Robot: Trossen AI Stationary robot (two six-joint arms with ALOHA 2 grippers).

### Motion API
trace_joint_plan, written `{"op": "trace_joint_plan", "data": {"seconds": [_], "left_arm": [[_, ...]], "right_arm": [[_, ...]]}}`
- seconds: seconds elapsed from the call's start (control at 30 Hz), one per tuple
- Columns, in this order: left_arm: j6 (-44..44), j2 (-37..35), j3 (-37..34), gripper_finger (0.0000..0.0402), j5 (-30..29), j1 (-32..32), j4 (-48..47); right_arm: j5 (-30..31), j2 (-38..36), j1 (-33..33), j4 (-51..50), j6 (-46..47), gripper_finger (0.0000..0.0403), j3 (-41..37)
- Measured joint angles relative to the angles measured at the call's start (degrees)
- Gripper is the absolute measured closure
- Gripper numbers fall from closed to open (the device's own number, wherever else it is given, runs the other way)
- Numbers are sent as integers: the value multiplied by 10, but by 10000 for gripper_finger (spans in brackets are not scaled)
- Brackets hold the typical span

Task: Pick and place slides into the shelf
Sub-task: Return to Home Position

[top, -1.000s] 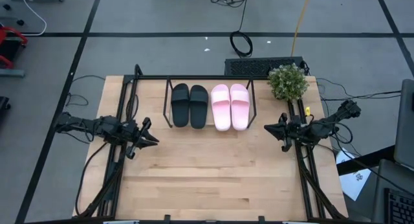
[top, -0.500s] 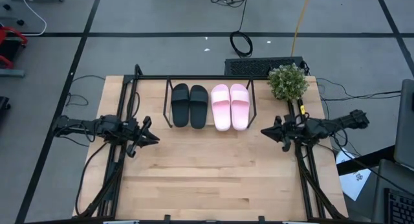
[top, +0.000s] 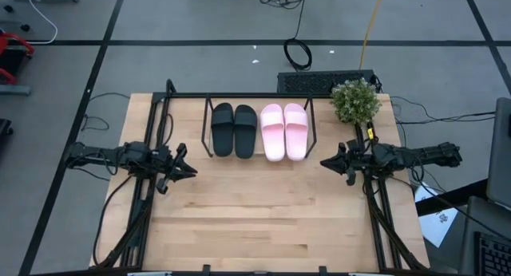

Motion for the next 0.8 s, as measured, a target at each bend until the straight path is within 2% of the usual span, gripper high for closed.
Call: {"op": "trace_joint_plan", "data": {"seconds": [0.1, 0.33, 0.57, 0.8], "left_arm": [[0, 11, 0, 350, -1, 0, 0], [-53, 42, 0, 350, -1, 0, 3], [-83, 43, 0, 350, -1, 0, 8], [-81, 43, 0, 350, -1, 0, 9]], "right_arm": [[-33, 14, -8, -5, 24, 394, 0], [-35, 31, -9, 3, 22, 394, -1], [-34, 31, -9, 96, -24, 394, -4], [-32, 31, -9, 172, -25, 394, -5]]}}
